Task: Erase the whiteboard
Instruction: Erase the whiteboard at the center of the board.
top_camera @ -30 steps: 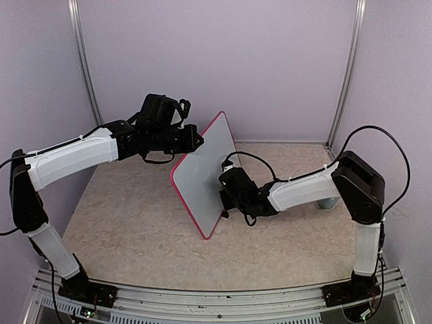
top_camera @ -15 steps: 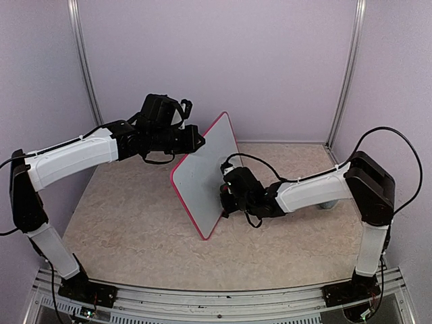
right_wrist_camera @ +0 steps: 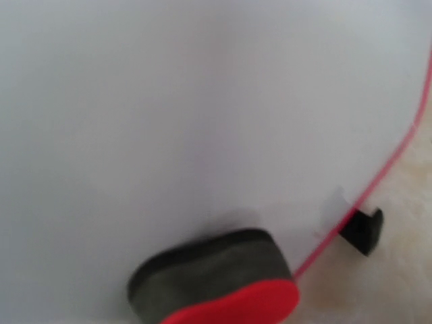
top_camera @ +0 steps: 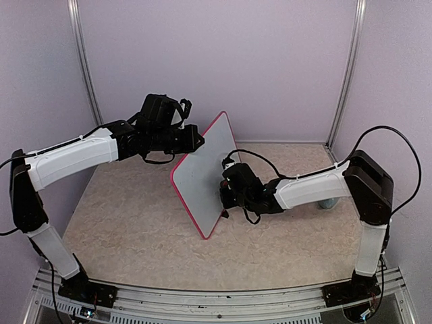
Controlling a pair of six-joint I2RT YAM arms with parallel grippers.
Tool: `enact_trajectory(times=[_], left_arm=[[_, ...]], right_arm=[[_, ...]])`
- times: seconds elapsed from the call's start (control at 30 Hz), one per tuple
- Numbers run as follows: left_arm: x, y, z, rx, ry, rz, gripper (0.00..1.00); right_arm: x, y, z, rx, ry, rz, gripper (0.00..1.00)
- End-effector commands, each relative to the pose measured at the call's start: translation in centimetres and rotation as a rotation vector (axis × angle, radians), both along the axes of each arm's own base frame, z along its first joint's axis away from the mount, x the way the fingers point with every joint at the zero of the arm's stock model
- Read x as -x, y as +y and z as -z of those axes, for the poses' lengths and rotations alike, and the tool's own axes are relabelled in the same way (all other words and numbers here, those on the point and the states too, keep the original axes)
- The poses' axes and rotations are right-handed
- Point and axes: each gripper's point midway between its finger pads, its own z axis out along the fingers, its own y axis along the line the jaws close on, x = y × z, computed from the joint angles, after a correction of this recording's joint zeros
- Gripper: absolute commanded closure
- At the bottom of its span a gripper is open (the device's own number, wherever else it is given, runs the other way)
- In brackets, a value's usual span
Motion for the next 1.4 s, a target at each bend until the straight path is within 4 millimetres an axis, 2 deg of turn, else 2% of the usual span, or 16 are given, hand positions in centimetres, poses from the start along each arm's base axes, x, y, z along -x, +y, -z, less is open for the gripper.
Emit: enact_trajectory(times=[0.0, 0.1, 0.23, 0.33, 0.5, 0.63, 0.73, 0.97, 1.1, 1.27, 1.37], left_arm=[[3.7, -3.6, 2.6, 0.023, 0.11, 0.181, 1.0], [3.7, -3.7, 2.6, 0.022, 0.109, 0.183, 1.0], [3.7, -3.7, 2.6, 0.02, 0.11, 0.183, 1.0], [3.7, -3.7, 2.7, 0.02, 0.112, 0.183, 1.0], [3.6, -3.6, 2.7, 0.017, 0.111, 0.184, 1.0], [3.6, -3.7, 2.8, 0.016, 0.112, 0.185, 1.0], [3.6, -3.7, 2.9, 0.017, 0.113, 0.185, 1.0], [3.7, -3.6, 2.9, 0.018, 0.113, 0.187, 1.0], [3.7, -3.5, 2.8, 0.017, 0.11, 0.186, 1.0], [3.8, -3.5, 2.5, 0.018, 0.108, 0.188, 1.0], [3.8, -3.4, 2.3, 0.019, 0.105, 0.186, 1.0]], right_arm=[[-1.2, -0.4, 4.3, -0.012, 0.099, 0.033, 0.93], [-1.4, -0.5, 4.7, -0.009, 0.105, 0.032, 0.93], [-1.5, 0.3, 3.6, -0.034, 0.09, 0.001, 0.93], [-1.2, 1.2, 1.1, -0.099, 0.066, -0.046, 0.93], [-0.7, 2.0, -4.9, -0.224, -0.001, -0.098, 0.92], [-1.0, 2.1, -7.1, -0.247, -0.025, -0.096, 0.92], [-1.8, 2.0, -6.1, -0.202, -0.005, -0.064, 0.92], [-3.1, 0.3, 1.3, -0.119, 0.146, 0.032, 0.93], [-3.4, -0.8, 4.4, -0.08, 0.204, 0.077, 0.93], [-3.7, -1.5, 5.9, -0.058, 0.231, 0.101, 0.93], [-3.6, -1.1, 5.3, -0.078, 0.23, 0.077, 0.93]])
